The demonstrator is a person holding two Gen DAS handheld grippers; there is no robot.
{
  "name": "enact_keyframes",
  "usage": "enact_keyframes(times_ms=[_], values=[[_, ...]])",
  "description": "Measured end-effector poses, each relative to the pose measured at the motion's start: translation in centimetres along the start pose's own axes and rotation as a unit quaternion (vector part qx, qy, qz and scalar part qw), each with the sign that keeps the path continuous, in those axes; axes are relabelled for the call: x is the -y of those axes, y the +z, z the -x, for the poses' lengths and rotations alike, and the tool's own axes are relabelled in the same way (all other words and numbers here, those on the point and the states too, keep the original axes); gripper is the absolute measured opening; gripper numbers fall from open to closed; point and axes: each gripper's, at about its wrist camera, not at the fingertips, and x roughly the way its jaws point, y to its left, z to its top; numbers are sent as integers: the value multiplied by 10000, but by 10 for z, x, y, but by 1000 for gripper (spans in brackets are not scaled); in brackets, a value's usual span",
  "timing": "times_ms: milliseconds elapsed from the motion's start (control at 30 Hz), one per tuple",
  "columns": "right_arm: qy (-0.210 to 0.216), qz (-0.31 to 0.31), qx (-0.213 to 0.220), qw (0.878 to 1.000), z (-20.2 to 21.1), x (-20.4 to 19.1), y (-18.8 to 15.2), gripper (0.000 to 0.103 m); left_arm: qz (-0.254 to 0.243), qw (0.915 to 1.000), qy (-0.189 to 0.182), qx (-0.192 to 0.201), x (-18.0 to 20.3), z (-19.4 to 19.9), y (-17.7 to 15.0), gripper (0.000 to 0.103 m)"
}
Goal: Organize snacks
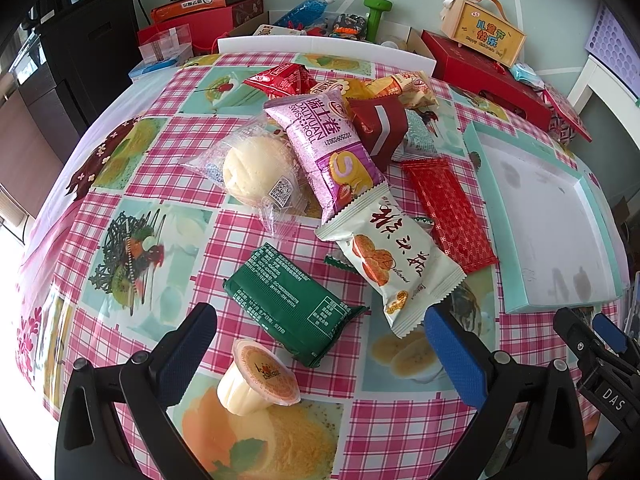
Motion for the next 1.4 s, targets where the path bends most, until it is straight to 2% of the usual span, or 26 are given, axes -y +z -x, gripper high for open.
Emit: enact_keyframes(times_ms=[400,533,600,733,900,1100,1267,1400], values=[[-1,17,-2,10000,0,0,0,103,32,10000,-4,14,-2,1,0,103],[86,109,121,9998,3,-6,1,103,440,9989,17,173,-19,9,4,103],[165,250,210,9993,5,-15,3,103,674,9975,82,190,-30,10,5,103],[355,649,404,9964,10,-43,8,103,816,9964,199,64,-41,4,5,103],[724,1175,568,9888,8,-82,19,103,974,9951,136,-48,-48,-1,5,103],[939,1591,204,9826,-17,-114,13,103,1326,9911,124,-81,-69,-1,2,103],[1160,1677,117,9789,-25,-128,15,101,1507,9884,-10,-180,-75,-8,3,103],[1124,1849,58,9763,-32,-139,15,96,1610,9865,-127,-286,-76,-15,6,103]])
